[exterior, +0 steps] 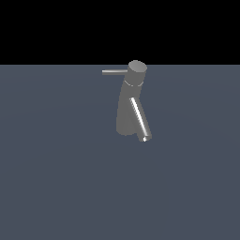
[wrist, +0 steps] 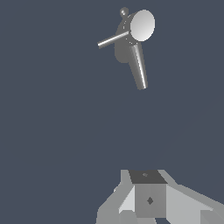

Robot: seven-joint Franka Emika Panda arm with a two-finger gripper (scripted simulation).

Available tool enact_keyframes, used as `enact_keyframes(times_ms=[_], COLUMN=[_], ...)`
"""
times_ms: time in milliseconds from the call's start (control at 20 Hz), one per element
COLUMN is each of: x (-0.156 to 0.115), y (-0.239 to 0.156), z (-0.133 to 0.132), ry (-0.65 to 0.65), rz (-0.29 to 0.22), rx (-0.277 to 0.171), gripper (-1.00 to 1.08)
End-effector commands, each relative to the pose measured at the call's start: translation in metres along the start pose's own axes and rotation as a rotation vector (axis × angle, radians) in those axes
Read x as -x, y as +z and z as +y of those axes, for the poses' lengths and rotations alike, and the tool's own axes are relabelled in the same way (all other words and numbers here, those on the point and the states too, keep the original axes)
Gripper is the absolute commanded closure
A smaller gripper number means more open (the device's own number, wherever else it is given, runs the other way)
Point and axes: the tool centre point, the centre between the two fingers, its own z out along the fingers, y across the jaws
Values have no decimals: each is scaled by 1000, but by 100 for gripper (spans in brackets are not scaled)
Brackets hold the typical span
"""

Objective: Turn on the faucet by rotating a designated handle.

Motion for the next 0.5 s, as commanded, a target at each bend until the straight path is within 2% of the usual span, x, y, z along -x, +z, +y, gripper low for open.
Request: enact_keyframes(times_ms=[0,450], x=[-5,-34], y=[8,46], z=[-4,-24], ry=[40,232], rz=[13,78], rx=[-15,-87], gripper=[108,108])
